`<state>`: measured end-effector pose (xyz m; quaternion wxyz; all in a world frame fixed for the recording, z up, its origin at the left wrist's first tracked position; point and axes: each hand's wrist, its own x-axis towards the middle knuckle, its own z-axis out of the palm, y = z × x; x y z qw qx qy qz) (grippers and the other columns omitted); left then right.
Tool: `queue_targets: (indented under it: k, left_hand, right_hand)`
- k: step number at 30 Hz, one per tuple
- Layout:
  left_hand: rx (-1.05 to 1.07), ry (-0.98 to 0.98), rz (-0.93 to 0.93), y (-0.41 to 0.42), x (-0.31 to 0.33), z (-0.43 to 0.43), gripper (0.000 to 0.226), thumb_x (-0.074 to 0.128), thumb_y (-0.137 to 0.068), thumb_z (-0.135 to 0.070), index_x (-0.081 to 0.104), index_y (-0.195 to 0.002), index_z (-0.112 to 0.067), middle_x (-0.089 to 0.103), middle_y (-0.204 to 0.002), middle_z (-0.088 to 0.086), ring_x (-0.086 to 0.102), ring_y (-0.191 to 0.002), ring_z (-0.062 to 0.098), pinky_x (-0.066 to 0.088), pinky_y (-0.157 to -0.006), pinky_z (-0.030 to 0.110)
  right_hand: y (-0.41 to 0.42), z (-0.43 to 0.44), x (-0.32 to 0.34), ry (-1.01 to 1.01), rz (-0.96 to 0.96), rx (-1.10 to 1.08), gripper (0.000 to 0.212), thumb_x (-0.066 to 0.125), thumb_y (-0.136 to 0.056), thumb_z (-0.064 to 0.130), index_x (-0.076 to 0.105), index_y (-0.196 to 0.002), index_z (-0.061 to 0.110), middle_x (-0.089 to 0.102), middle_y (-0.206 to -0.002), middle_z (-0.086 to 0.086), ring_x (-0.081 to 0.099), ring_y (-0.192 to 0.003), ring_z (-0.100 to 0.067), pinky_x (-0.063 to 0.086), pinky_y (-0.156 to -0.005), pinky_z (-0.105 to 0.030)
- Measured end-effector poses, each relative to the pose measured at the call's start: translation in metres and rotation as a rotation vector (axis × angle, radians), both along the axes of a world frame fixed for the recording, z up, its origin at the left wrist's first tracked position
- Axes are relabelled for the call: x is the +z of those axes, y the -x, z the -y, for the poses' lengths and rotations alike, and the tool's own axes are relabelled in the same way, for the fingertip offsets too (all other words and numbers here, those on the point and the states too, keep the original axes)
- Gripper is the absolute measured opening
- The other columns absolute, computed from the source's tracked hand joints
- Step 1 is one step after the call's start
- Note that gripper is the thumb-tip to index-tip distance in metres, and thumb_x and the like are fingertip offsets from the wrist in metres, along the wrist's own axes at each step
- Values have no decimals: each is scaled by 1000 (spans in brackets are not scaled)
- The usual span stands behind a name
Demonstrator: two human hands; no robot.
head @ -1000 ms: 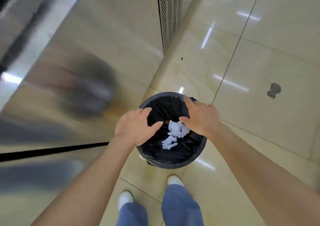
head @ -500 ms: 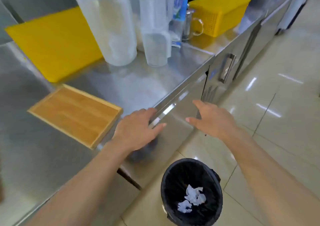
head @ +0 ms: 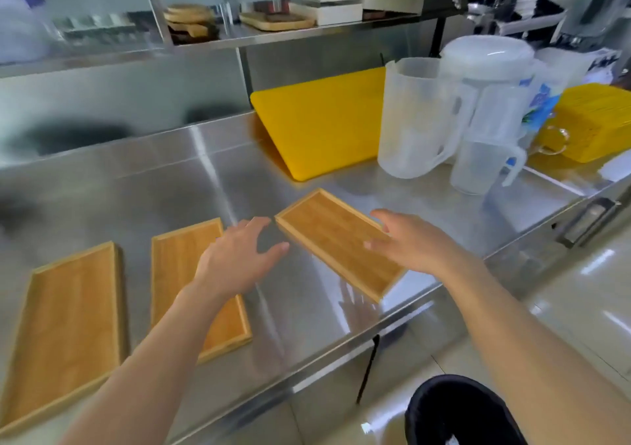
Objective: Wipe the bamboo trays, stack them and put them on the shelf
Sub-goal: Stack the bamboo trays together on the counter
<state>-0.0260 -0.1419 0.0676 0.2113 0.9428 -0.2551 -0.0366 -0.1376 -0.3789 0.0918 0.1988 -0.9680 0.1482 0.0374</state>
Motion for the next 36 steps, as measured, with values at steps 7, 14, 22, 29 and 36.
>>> queue_targets:
  k: [7,14,22,29,36]
  left_hand:
    - [196,-134,-16,-20,-40,-94,61,50,-85,-50,37,-137,-21,39,-146,9,36,-131,31,31,-104,44]
    - [263,-133,-185,3,-90,-145,77,54,-83,-51,15,-145,-24,13,-156,14,19,-140,33,22,-112,44]
    - [449,422,-626,11,-89,-129,80,61,-82,-41,15,-146,-27,-7,-158,3,8,-143,30,15,-115,48]
    - [789,856,-880,-7,-68,-134,60,56,-86,-29,28,-138,-24,28,-147,7,34,-128,32,32,-101,47]
    - [874,770,-910,-15,-66,-149,38,52,-89,-22,46,-125,-10,57,-120,12,53,-109,30,45,-95,46]
  right_hand:
    - [-58,-118,-36,-33,-42,127,53,48,-89,39,34,-134,15,50,-133,-11,49,-117,-30,40,-94,-45]
    - [-81,-196,-86,-56,-118,150,56,44,-90,41,28,-137,15,44,-136,-11,43,-121,-33,34,-97,-43]
    - [-79,-244,-110,-238,-72,-36,58,53,-83,39,34,-132,13,38,-136,-15,34,-124,-33,31,-101,-43]
    - [-91,-249,-102,-726,-9,-439,57,62,-77,36,40,-126,16,47,-130,-7,45,-116,-28,37,-99,-47]
    - [-93,-228,-88,-1081,-93,-652,57,58,-85,26,34,-133,9,40,-138,-11,39,-124,-30,33,-98,-40]
